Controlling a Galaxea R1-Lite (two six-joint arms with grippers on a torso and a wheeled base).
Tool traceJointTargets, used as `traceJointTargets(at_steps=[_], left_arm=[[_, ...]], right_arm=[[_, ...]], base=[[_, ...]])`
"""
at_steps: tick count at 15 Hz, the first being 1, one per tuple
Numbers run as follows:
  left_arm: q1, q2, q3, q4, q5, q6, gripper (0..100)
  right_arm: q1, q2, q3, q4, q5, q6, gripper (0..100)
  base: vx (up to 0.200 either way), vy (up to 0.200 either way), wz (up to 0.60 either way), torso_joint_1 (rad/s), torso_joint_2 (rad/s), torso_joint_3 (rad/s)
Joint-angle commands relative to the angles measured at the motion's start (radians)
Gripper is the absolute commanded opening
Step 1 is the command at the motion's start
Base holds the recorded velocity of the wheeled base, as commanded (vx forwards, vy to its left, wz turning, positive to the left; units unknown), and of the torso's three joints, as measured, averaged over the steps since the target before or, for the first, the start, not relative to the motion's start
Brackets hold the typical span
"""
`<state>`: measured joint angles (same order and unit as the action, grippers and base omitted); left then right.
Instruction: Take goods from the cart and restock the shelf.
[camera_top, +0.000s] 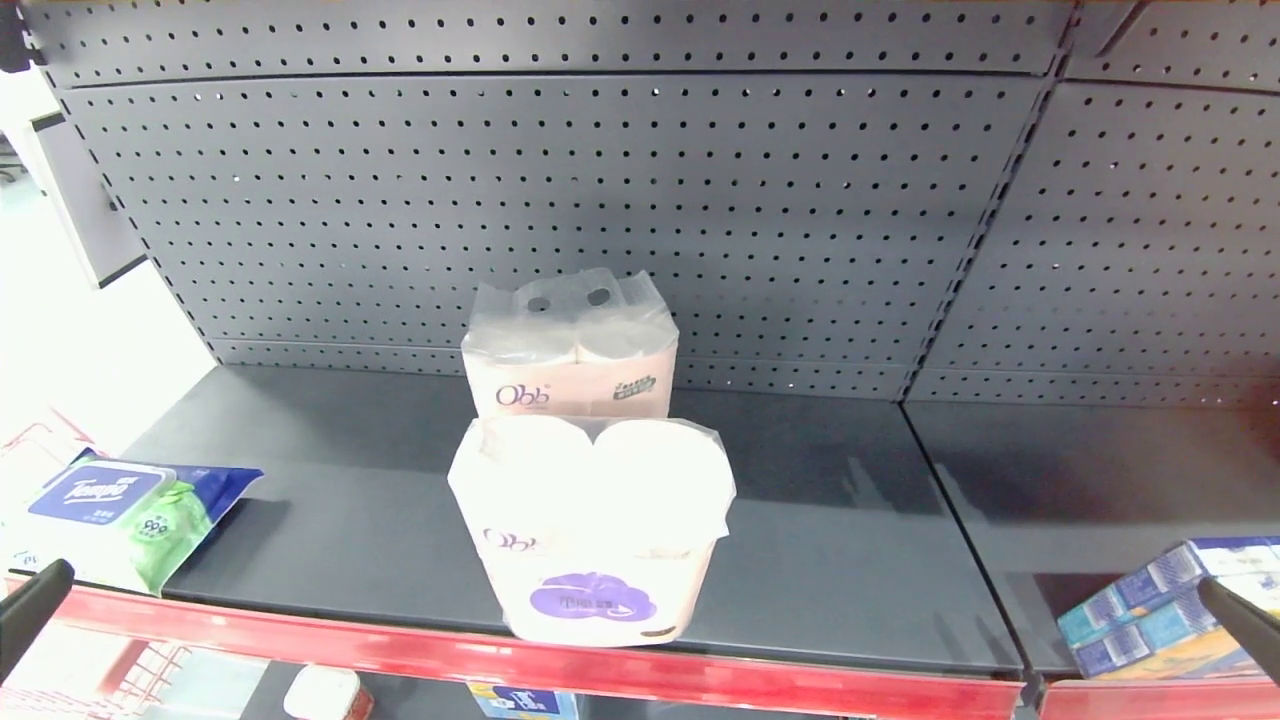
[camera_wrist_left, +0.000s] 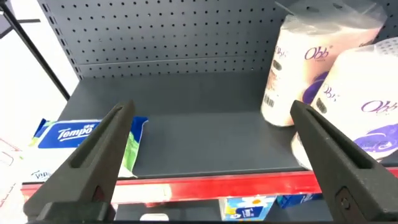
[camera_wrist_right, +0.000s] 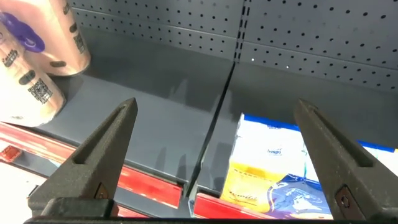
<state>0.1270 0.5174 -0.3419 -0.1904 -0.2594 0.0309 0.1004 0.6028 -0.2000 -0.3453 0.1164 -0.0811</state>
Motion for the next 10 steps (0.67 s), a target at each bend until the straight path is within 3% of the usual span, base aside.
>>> traceJointTargets(at_steps=[1,5,10], left_arm=[[0.000,0.000,0.001,0.000,0.000,0.000,100],[0.000,-0.002,0.001,0.000,0.000,0.000,100],[0.000,-0.016,0.003,0.000,-0.011,0.000,100]], right_arm=[[0.001,0.006,-0.001,0.000,0.000,0.000,100],[0.001,0.011,0.001,0.000,0.000,0.000,100],[0.005,0.094,0.008,0.002,0.005,-0.011,100]], base=[[0.000,0.200,0.00,-0.002,-0.01,-0.002],[0.000,0.200,0.00,0.007,0.00,0.006],[0.000,0.000,0.00,0.000,0.00,0.000]])
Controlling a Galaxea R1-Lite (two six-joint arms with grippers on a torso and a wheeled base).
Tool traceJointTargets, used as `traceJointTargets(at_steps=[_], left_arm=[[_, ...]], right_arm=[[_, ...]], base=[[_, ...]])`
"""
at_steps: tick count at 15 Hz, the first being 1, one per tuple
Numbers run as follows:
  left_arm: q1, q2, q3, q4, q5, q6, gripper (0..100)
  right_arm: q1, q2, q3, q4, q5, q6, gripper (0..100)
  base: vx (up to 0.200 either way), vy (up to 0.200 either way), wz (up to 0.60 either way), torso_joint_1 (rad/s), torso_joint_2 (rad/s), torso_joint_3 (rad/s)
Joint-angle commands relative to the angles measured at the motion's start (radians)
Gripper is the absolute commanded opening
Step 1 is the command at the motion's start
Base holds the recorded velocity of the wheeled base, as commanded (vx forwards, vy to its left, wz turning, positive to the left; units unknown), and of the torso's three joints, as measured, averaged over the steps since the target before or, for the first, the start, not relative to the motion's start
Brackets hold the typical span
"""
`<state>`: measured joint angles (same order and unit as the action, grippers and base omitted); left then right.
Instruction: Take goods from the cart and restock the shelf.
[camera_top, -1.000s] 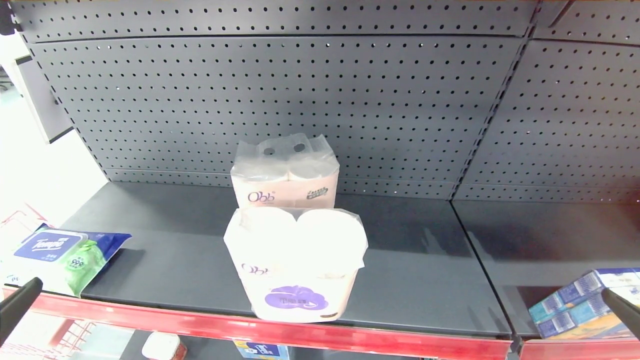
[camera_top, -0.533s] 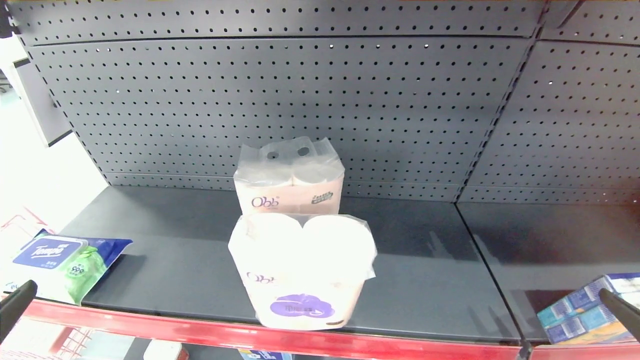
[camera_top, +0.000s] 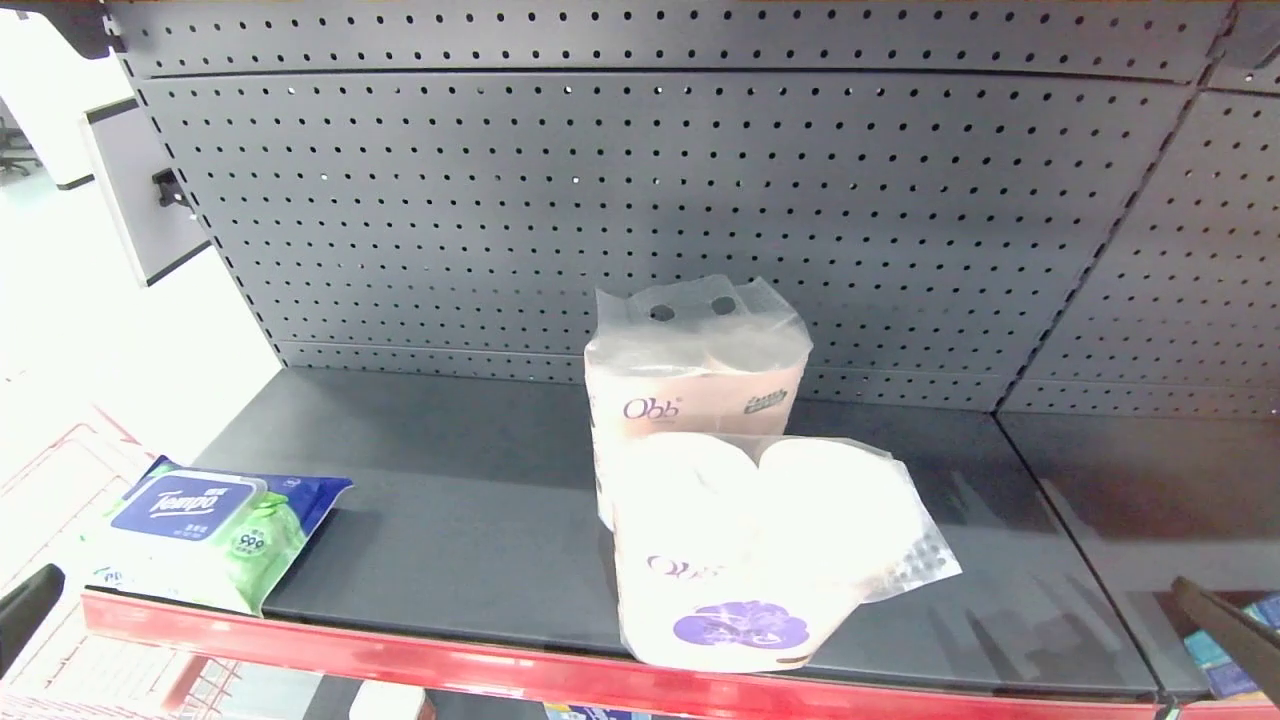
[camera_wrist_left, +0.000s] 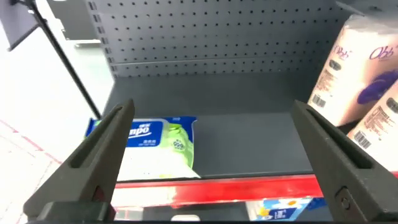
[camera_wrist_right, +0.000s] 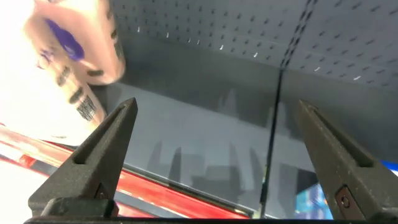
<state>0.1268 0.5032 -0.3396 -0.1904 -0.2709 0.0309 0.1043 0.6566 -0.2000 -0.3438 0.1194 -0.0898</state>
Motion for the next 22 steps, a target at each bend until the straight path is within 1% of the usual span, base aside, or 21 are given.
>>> traceJointTargets(at_steps=[1,2,5,7,10,14,18,22], left_arm=[[-0.001,-0.006,0.004,0.000,-0.014,0.000,100],[0.001,-0.012,0.016,0.000,-0.045,0.000,100],[0.001,-0.023,0.034,0.000,-0.079,0.000,100],[0.001,-0.018,0.033,0.000,-0.079,0.000,100],[0.001,-0.017,0.027,0.000,-0.080,0.000,100],[0.001,-0.015,0.034,0.002,-0.083,0.000,100],[0.001,-0.020,0.036,0.002,-0.082,0.000,100],[0.001,-0.025,0.036,0.002,-0.082,0.000,100]], right_arm=[[0.008,0.058,0.016,0.002,0.008,-0.016,100],[0.025,0.118,0.028,0.003,0.020,-0.022,100],[0.068,0.229,0.022,0.003,0.043,-0.019,100],[0.112,0.313,0.021,0.003,0.057,-0.016,100],[0.132,0.403,-0.002,0.003,0.151,0.035,100],[0.132,0.543,-0.047,0.002,0.146,0.033,100],[0.135,0.716,-0.157,-0.003,0.115,0.031,100],[0.170,0.831,-0.222,-0.004,0.115,0.036,100]], base=[[0.000,0.000,0.00,0.000,0.00,0.000],[0.000,0.000,0.00,0.000,0.00,0.000],[0.000,0.000,0.00,0.000,0.00,0.000],[0.000,0.000,0.00,0.000,0.00,0.000],[0.000,0.000,0.00,0.000,0.00,0.000],[0.000,0.000,0.00,0.000,0.00,0.000],[0.000,0.000,0.00,0.000,0.00,0.000],[0.000,0.000,0.00,0.000,0.00,0.000]])
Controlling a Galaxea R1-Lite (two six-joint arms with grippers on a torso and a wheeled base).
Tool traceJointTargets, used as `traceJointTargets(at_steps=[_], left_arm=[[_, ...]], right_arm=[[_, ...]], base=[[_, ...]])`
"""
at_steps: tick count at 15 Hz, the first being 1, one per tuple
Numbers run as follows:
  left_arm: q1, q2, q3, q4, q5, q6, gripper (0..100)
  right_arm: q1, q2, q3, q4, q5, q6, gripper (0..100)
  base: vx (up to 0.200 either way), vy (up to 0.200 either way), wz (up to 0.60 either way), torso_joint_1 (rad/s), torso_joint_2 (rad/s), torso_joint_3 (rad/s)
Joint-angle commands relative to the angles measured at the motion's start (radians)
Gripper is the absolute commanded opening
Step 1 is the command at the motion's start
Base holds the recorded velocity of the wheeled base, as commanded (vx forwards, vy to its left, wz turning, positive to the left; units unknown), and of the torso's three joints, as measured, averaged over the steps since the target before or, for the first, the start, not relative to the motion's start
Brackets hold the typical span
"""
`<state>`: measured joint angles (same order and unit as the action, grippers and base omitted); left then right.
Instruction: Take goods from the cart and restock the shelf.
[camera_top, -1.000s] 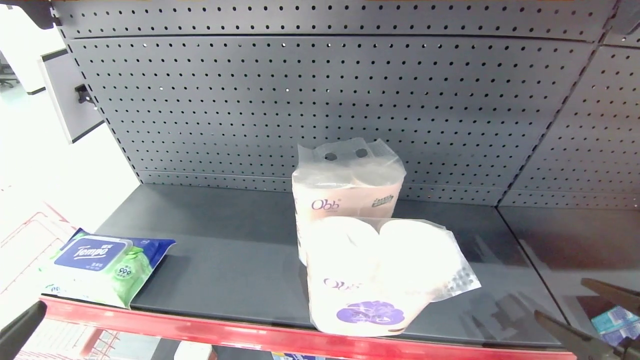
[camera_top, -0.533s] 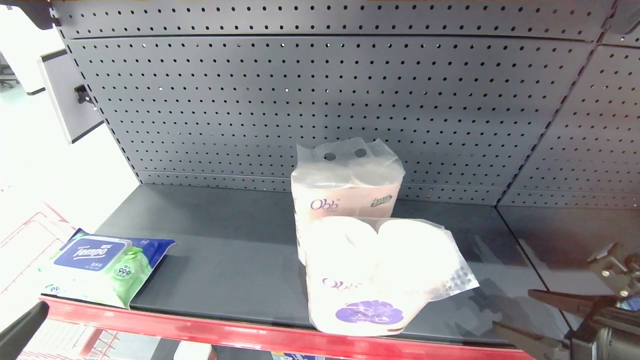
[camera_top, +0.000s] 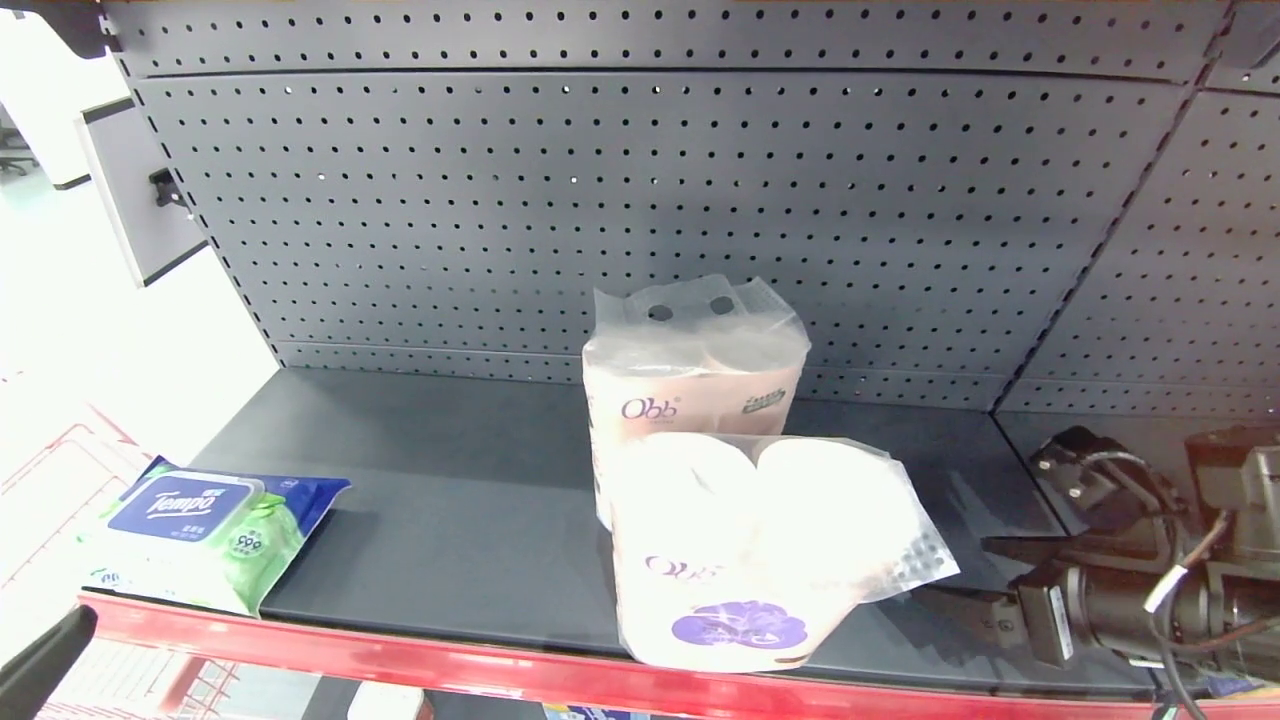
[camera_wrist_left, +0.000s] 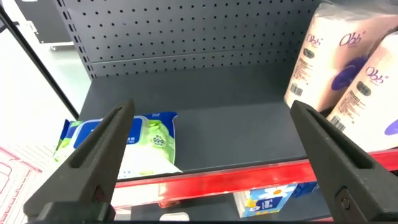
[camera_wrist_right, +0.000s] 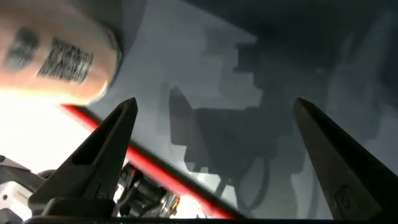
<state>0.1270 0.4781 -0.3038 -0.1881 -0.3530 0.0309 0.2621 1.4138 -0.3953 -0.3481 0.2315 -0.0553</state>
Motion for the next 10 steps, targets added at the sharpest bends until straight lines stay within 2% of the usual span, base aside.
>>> traceJointTargets(at_steps=[1,6,10], left_arm=[[0.000,0.001,0.008,-0.001,0.000,0.000,100],[0.000,-0.009,0.029,-0.002,-0.012,0.000,100],[0.000,-0.015,0.028,-0.002,-0.012,0.000,100]], right_arm=[[0.025,0.094,-0.040,0.000,0.006,0.000,100],[0.106,0.105,-0.051,0.000,0.002,0.000,100],[0.111,0.120,-0.062,0.000,-0.001,0.002,100]], base=[[0.000,0.000,0.00,0.000,0.00,0.000],[0.000,0.000,0.00,0.000,0.00,0.000],[0.000,0.000,0.00,0.000,0.00,0.000]])
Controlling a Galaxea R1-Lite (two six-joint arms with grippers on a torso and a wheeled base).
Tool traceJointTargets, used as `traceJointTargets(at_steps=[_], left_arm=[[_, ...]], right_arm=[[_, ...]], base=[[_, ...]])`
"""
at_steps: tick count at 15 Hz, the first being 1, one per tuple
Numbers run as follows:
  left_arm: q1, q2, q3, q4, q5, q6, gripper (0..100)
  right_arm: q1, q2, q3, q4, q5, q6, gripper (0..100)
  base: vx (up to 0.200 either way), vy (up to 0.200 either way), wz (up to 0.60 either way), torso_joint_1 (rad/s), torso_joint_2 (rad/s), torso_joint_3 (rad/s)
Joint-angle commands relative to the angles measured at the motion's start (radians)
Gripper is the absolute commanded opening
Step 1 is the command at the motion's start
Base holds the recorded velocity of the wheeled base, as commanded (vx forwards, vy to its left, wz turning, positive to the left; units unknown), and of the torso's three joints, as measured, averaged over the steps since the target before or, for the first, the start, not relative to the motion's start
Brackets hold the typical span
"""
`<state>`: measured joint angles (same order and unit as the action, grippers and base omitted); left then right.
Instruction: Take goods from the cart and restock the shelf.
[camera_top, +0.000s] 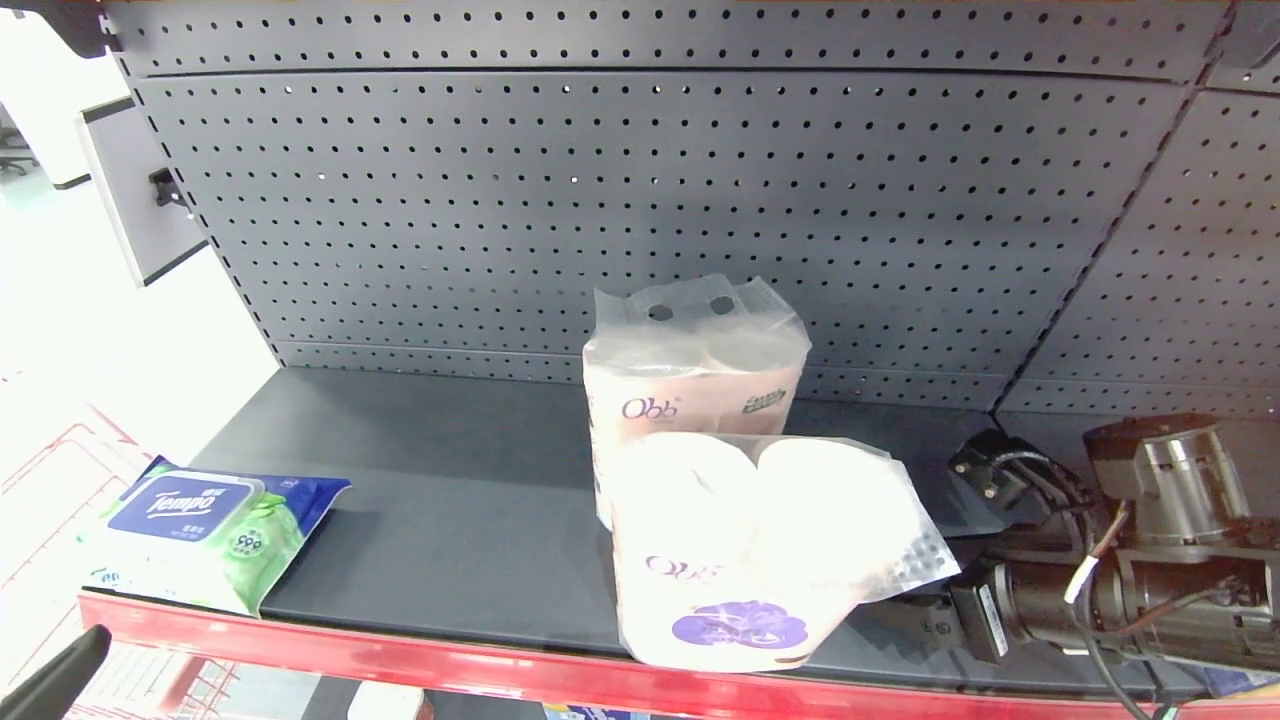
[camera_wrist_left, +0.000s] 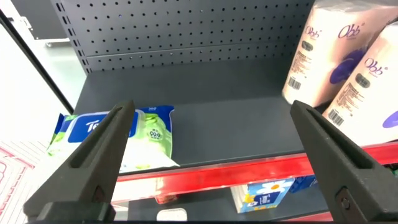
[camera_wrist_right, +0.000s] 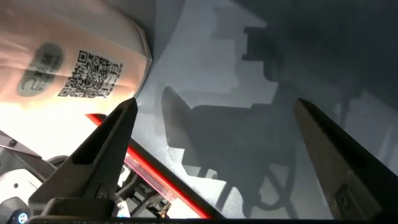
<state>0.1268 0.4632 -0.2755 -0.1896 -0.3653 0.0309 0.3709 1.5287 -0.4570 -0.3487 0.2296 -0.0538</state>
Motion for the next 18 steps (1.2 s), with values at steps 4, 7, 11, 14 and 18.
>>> traceJointTargets(at_steps=[4,7,11,14,18], left_arm=[[0.001,-0.011,-0.005,-0.001,0.000,0.000,100],[0.001,-0.018,-0.007,-0.001,0.000,0.000,100],[0.001,-0.020,-0.005,-0.001,0.000,0.000,100],[0.001,-0.018,-0.007,-0.001,0.000,0.000,100],[0.001,-0.018,-0.004,-0.001,0.000,0.000,100]], right_arm=[[0.010,0.033,-0.011,-0.001,0.002,0.002,100],[0.020,0.053,-0.035,-0.001,0.002,0.002,100],[0.033,0.073,-0.051,-0.003,0.002,0.003,100],[0.033,0.082,-0.052,-0.004,0.002,0.003,100],[0.036,0.091,-0.068,-0.004,0.002,0.003,100]], base=[[0.000,0.000,0.00,0.000,0.00,0.000],[0.000,0.000,0.00,0.000,0.00,0.000],[0.000,0.000,0.00,0.000,0.00,0.000],[0.000,0.000,0.00,0.000,0.00,0.000],[0.000,0.000,0.00,0.000,0.00,0.000]])
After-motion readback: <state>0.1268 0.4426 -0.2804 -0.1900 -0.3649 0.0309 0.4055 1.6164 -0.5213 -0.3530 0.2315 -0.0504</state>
